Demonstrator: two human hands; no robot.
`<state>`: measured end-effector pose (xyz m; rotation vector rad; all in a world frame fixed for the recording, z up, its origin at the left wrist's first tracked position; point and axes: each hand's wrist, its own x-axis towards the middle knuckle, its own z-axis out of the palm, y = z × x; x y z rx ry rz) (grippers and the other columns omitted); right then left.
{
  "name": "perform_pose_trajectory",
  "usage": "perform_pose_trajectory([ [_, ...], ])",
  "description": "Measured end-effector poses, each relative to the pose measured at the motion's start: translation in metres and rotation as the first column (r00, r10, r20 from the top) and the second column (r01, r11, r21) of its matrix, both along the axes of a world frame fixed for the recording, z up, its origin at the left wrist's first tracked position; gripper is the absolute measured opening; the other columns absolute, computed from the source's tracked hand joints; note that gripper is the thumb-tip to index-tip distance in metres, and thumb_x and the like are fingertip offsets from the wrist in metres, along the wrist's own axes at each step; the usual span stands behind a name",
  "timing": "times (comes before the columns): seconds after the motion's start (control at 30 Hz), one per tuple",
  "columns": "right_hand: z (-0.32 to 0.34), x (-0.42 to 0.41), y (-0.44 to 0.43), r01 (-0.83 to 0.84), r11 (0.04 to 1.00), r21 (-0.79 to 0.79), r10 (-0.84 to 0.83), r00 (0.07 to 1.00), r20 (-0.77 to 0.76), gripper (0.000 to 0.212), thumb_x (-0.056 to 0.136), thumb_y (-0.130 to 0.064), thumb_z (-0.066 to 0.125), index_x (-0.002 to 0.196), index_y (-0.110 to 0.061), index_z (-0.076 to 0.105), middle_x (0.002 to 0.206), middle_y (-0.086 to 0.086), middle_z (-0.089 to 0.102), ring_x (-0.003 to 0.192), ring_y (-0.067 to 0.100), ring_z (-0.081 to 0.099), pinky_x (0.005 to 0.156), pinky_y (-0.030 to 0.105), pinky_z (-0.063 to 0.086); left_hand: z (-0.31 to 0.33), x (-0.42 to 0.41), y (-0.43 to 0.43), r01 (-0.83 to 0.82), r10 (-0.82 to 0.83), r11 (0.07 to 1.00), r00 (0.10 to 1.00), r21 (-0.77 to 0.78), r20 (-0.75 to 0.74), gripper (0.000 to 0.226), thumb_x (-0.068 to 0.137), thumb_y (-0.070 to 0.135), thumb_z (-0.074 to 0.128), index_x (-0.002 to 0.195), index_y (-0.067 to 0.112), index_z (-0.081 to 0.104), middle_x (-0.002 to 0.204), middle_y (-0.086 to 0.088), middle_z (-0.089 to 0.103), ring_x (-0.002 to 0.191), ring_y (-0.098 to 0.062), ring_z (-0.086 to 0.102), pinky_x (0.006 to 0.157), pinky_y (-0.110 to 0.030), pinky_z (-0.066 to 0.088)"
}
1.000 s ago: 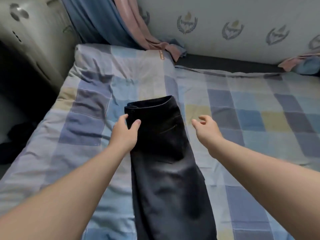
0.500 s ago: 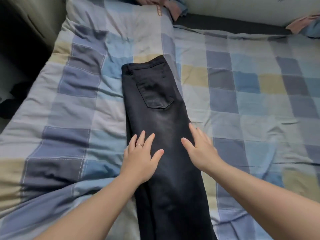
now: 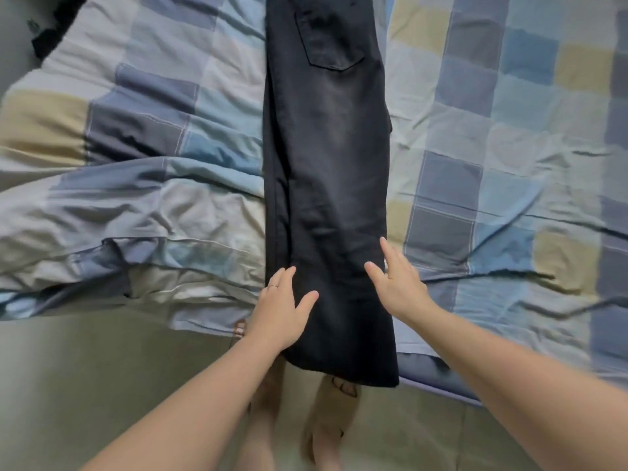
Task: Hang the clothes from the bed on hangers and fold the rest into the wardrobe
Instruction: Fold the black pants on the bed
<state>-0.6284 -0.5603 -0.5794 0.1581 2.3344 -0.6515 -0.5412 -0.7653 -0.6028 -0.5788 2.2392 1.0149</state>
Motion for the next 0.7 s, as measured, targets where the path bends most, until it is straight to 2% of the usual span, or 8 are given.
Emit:
perform_pose_trajectory([
  [0.17, -0.045, 0.058, 0.02, 0.11, 0.987, -0.117, -0.103, 0.993, 0.064, 0.066, 0.103, -0.043, 0.044, 0.16, -0.03, 0.014, 0.166, -0.006, 0.02, 0.152, 0.019, 0.018, 0.122, 0.049, 0.023, -0.034, 0.042, 0.021, -0.212, 0.212, 0.975, 0.977, 0.074, 0.0, 0.077, 0.097, 0.046, 0.058, 0.158, 0.024, 0.017, 0.164, 0.003, 0.023, 0.146, -0.021, 0.032, 0.111, -0.04, 0.035],
  [0.27, -0.072, 0.087, 0.032, 0.188, 0.971, -0.149, -0.176, 0.98, 0.094, 0.067, 0.103, -0.04, 0.048, 0.16, -0.028, 0.015, 0.164, -0.006, 0.024, 0.15, 0.018, 0.023, 0.122, 0.047, 0.025, -0.053, 0.051, 0.032, -0.331, 0.332, 0.94, 0.943, 0.079, -0.011, 0.073, 0.095, 0.043, 0.062, 0.153, 0.019, 0.025, 0.155, -0.004, 0.04, 0.138, -0.025, 0.043, 0.109, -0.042, 0.041],
  [0.33, -0.086, 0.1, 0.038, 0.208, 0.967, -0.147, -0.2, 0.977, 0.067, 0.067, 0.101, -0.038, 0.051, 0.159, -0.03, 0.018, 0.161, -0.005, 0.029, 0.147, 0.018, 0.03, 0.12, 0.047, 0.029, -0.065, 0.054, 0.035, -0.348, 0.349, 0.936, 0.937, 0.059, -0.01, 0.055, 0.097, 0.043, 0.059, 0.14, 0.015, 0.039, 0.137, -0.007, 0.056, 0.123, -0.029, 0.054, 0.101, -0.049, 0.048],
  [0.4, -0.096, 0.106, 0.042, 0.237, 0.963, -0.127, -0.238, 0.971, 0.005, 0.065, 0.098, -0.036, 0.056, 0.155, -0.033, 0.025, 0.152, -0.003, 0.038, 0.138, 0.02, 0.039, 0.115, 0.047, 0.035, -0.074, 0.057, 0.035, -0.345, 0.346, 0.938, 0.936, 0.036, -0.067, 0.032, 0.101, 0.039, 0.053, 0.111, 0.009, 0.048, 0.105, -0.009, 0.064, 0.097, -0.032, 0.059, 0.082, -0.046, 0.051],
  [0.47, -0.103, 0.107, 0.045, 0.339, 0.928, -0.155, -0.341, 0.94, 0.011, 0.059, 0.095, -0.034, 0.062, 0.147, -0.031, 0.034, 0.14, -0.006, 0.049, 0.128, 0.018, 0.049, 0.107, 0.042, 0.042, -0.079, 0.064, 0.034, -0.349, 0.35, 0.937, 0.928, 0.031, -0.126, 0.032, 0.103, 0.034, 0.048, 0.09, 0.006, 0.04, 0.08, -0.012, 0.055, 0.075, -0.033, 0.051, 0.065, -0.042, 0.042],
  [0.57, -0.111, 0.108, 0.044, 0.508, 0.839, -0.193, -0.495, 0.861, 0.113, 0.035, 0.093, -0.034, 0.065, 0.122, -0.021, 0.051, 0.115, -0.001, 0.065, 0.107, 0.018, 0.063, 0.092, 0.039, 0.051, -0.077, 0.076, 0.028, -0.359, 0.36, 0.932, 0.916, 0.038, -0.178, 0.03, 0.105, 0.03, 0.043, 0.089, 0.006, 0.035, 0.077, -0.016, 0.052, 0.067, -0.03, 0.045, 0.057, -0.038, 0.033],
  [0.63, -0.113, 0.112, 0.04, 0.5, 0.843, -0.198, -0.491, 0.866, 0.093, 0.024, 0.094, -0.032, 0.064, 0.103, -0.01, 0.059, 0.098, 0.006, 0.068, 0.093, 0.019, 0.063, 0.078, 0.037, 0.049, -0.072, 0.085, 0.022, -0.377, 0.366, 0.926, 0.903, -0.006, -0.226, 0.029, 0.106, 0.029, 0.042, 0.086, 0.011, 0.031, 0.068, -0.008, 0.045, 0.059, -0.022, 0.04, 0.051, -0.034, 0.027],
  [0.7, -0.111, 0.118, 0.035, 0.469, 0.853, -0.229, -0.46, 0.883, 0.093, 0.019, 0.096, -0.03, 0.062, 0.096, -0.011, 0.063, 0.092, 0.001, 0.069, 0.089, 0.017, 0.064, 0.074, 0.035, 0.048, -0.068, 0.093, 0.014, -0.383, 0.36, 0.922, 0.899, -0.052, -0.248, 0.028, 0.106, 0.029, 0.042, 0.085, 0.015, 0.028, 0.063, -0.003, 0.043, 0.056, -0.019, 0.041, 0.048, -0.033, 0.024],
])
